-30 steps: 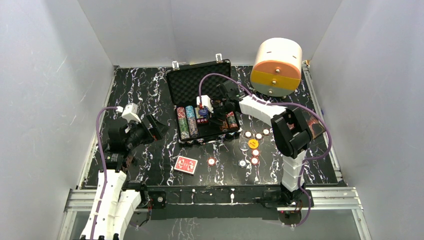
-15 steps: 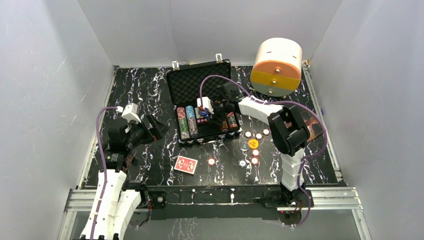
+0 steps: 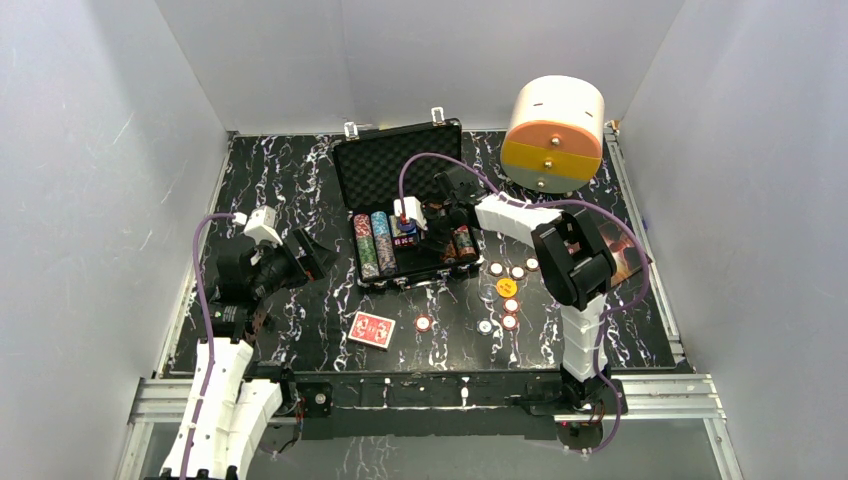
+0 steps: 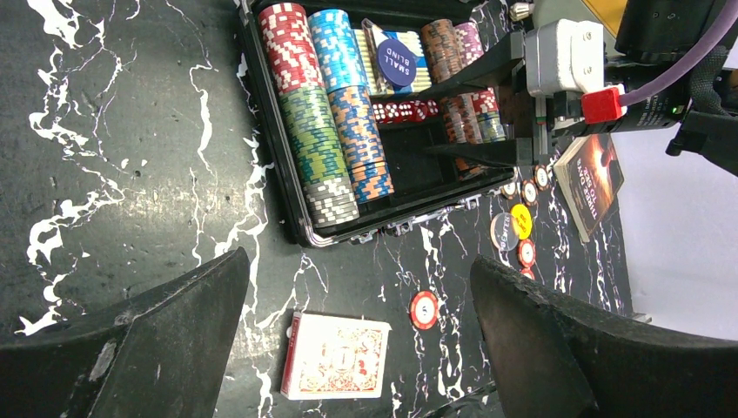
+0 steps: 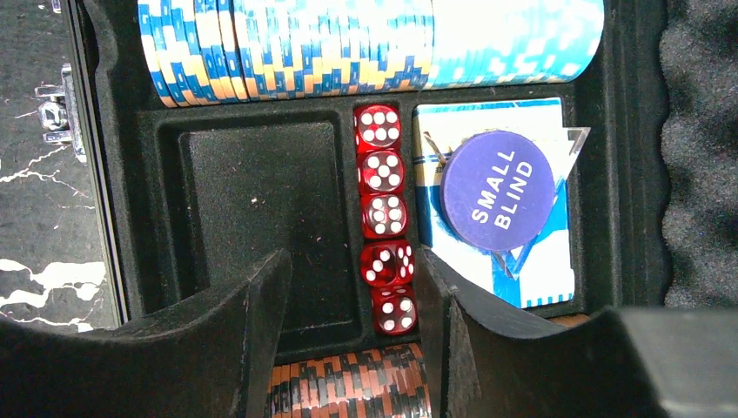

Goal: Pack up texas hold em set

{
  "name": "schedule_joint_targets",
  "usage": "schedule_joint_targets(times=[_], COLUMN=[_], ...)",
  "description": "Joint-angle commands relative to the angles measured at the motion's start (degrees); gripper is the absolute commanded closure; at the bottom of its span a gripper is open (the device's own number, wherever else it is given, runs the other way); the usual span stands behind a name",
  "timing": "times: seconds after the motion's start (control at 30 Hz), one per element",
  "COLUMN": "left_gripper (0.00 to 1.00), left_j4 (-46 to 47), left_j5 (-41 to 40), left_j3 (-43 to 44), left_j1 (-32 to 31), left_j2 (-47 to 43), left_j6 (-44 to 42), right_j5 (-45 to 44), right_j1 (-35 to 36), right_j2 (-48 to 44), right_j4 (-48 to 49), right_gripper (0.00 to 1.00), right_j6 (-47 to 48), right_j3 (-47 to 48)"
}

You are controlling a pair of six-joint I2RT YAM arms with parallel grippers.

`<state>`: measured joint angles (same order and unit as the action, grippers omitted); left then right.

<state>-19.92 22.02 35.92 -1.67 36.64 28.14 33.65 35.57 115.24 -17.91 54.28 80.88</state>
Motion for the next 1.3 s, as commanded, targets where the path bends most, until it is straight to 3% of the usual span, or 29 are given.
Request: schedule_joint_targets(times=[0.0,0.6,0.9,1.1,1.27], left_gripper=[0.02,0.02,0.02,0.02,0.02], left_j4=[-0.47,-0.47,-0.45,-0.51,-0.47], left_j5=[0.39,0.31,0.30,0.30,0.35], left_j3=[1.14,1.10,1.16,1.12,1.15], left_j1=[0.26,0.27,0.25,0.22,0.24], left_j2=[-0.17,-0.20,-0.15,-0.17,-0.23], left_j6=[-0.24,-0.28,-0.29,-0.28,-0.28], right_j5=[2.19,3.44,3.21,7.68,8.79], right_j1=[-0.45,-0.87,-1.66,-2.76,-3.28], right_j2=[0.92,3.75,4.32,1.22,-0.62], right_j4=[1.22,-3.58,-0.82,2.77,5.07], right_gripper=[0.38,0.40,0.34,0.34,0.47], right_j6=[1.24,1.93,-4.92,-8.42,-10.42], right_j3=[1.92,4.63,8.85,8.61,6.70])
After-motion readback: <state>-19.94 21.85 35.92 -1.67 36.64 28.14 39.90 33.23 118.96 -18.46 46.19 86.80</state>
